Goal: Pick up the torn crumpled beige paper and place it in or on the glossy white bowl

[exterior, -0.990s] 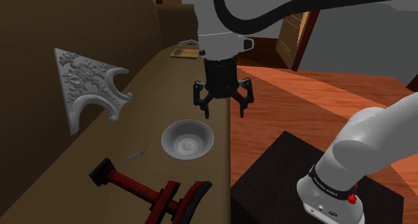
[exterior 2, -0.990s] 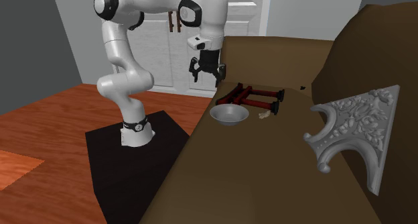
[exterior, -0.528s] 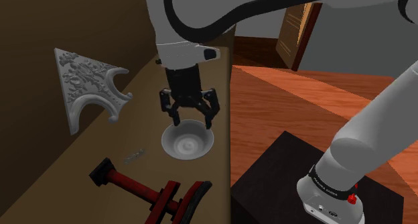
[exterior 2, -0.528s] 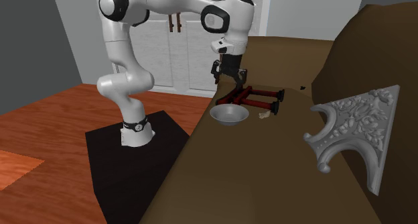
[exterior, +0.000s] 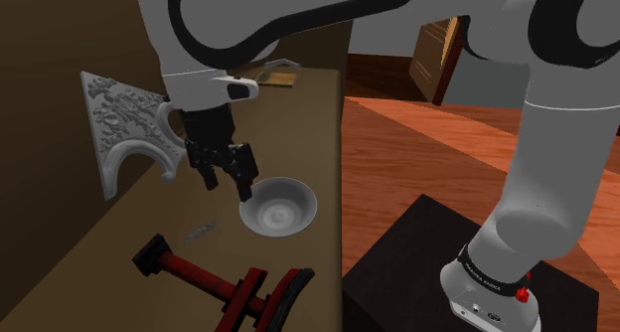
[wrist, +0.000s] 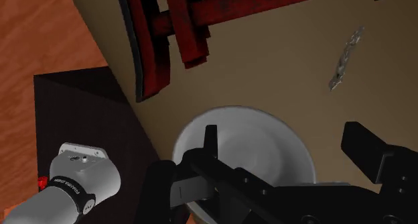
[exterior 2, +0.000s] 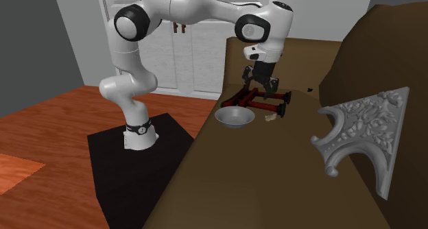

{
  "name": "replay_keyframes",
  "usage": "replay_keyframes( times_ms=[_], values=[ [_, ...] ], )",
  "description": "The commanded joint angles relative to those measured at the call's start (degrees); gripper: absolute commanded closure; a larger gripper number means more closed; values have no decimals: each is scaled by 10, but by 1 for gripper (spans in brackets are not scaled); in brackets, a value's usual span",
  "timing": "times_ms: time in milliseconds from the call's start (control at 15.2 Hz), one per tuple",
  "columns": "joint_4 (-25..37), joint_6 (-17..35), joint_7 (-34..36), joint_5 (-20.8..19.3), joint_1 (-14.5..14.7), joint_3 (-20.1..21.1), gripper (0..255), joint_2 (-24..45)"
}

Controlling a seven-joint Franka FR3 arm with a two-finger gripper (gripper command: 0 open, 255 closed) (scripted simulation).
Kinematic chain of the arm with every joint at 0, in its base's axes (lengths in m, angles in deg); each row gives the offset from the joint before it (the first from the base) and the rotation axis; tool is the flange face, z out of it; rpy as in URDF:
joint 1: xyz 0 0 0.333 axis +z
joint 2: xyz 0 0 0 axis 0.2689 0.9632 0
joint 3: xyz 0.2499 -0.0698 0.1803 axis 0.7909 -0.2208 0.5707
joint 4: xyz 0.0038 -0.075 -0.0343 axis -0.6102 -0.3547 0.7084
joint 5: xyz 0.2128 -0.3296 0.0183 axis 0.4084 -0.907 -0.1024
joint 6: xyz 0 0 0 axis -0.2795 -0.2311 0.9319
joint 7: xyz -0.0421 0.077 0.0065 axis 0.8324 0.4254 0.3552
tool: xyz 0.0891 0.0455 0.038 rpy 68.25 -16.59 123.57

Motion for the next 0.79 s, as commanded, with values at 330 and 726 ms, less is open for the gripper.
replay_keyframes(
  times_ms=[330,726],
  values=[
    [194,-38,135,-81,109,-55,0,171],
    [135,13,136,-79,100,-54,0,164]
  ],
)
